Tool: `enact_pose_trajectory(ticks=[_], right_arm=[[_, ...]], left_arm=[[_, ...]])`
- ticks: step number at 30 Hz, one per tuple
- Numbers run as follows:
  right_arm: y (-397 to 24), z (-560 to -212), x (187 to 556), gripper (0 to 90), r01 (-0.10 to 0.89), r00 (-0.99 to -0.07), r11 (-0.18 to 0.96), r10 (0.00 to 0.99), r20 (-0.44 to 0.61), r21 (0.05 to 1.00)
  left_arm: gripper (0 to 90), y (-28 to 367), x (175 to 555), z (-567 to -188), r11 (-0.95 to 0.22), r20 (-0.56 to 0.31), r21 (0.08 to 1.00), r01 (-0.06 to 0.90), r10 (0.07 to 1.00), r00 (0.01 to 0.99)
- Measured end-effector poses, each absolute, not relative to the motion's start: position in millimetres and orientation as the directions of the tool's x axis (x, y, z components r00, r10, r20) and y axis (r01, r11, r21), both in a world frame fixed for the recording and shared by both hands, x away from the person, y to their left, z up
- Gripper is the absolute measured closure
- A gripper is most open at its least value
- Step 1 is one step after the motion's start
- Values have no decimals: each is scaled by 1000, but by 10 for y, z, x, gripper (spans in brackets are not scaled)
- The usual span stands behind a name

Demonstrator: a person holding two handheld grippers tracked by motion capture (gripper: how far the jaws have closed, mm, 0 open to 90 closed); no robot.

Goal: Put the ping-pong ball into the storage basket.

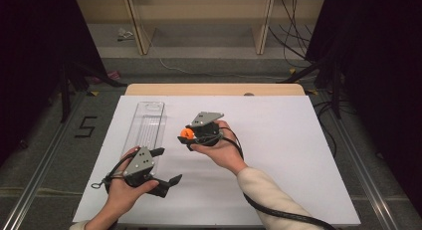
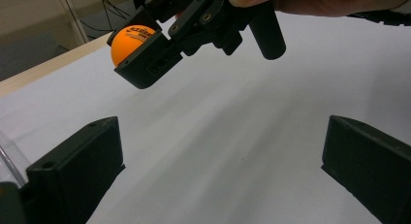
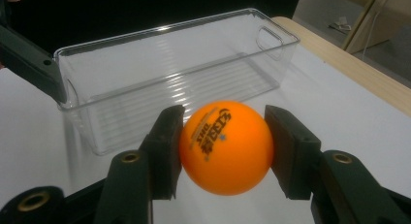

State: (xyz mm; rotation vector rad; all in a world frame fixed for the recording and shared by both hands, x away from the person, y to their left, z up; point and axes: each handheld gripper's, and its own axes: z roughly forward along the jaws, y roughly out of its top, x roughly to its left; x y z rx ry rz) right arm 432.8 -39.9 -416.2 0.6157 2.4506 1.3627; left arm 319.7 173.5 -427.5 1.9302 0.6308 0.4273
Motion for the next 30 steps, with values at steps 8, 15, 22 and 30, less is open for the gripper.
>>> enact_pose_trajectory(ticks=[8,15,22,30], right_arm=[[-351,-4156,4362,515,235,-873,467,487,-27,853],[-319,-4142,4388,516,235,-874,466,486,-25,853],[-277,-4116,4416,515,237,-876,464,482,-18,854],[-220,-4104,4447,515,236,-877,465,480,-19,854]], left_arm=[[6,1737,3196,-4275,-344,18,908,237,600,800],[6,1734,3194,-4274,-344,18,908,237,599,801],[7,1733,3191,-4271,-346,19,908,235,597,802],[7,1735,3189,-4270,-347,19,908,236,596,803]])
